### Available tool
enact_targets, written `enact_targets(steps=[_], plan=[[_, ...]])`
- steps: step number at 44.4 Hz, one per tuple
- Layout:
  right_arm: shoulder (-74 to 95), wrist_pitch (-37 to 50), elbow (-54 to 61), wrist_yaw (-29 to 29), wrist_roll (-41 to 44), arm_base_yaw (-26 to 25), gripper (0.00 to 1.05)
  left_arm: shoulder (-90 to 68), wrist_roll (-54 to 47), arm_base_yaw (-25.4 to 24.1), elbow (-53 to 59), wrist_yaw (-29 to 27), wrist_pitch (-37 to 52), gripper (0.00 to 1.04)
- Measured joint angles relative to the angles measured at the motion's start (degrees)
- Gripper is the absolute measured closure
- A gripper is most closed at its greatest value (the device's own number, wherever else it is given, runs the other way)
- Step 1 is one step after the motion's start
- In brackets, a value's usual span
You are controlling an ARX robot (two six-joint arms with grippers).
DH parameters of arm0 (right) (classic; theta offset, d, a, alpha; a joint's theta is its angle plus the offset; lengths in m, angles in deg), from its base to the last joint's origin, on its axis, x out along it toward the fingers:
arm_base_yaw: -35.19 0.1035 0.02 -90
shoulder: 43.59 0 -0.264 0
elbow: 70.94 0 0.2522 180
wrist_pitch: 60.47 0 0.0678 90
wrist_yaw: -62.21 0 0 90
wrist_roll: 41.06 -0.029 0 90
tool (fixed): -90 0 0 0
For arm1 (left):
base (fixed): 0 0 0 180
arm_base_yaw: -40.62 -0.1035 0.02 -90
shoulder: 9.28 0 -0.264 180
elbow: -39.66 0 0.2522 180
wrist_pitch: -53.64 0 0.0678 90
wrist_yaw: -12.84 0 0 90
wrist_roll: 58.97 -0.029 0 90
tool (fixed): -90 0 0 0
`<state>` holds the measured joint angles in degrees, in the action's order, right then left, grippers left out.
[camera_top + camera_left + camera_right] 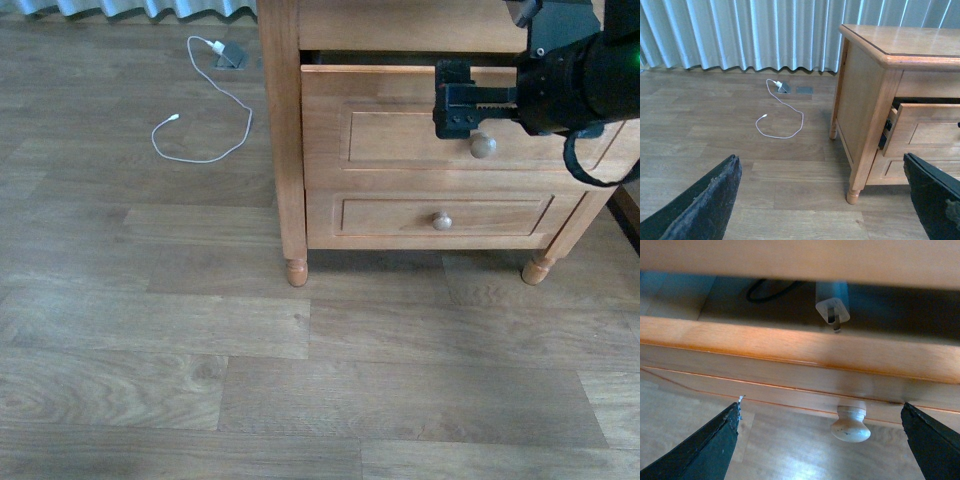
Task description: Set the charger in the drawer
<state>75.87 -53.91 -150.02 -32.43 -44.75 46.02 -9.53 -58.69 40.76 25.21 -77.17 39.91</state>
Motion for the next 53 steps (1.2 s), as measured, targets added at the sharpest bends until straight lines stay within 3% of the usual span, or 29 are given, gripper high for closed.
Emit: enact_targets(steps=[11, 32, 44, 53], plan=[[5.64, 0.7, -7.04, 1.03, -0.66, 1.14, 0.08, 0.0, 0.0, 0.0, 0.0, 0.0, 0.0, 0.06], [7.52, 3.17, -7.78, 0.81, -3.78, 1.81, 0.08, 0.0, 0.0, 0.0, 0.0, 0.0, 0.0, 0.06], [-10.62, 7.48, 8.15, -2.25, -3.76, -1.55, 0.08, 0.0, 0.0, 0.0, 0.0, 0.0, 0.0, 0.06], [-29.64, 4.55, 22.08, -5.18, -4.66, -5.35, 0.08, 0.0, 0.0, 0.0, 0.0, 0.0, 0.0, 0.06]])
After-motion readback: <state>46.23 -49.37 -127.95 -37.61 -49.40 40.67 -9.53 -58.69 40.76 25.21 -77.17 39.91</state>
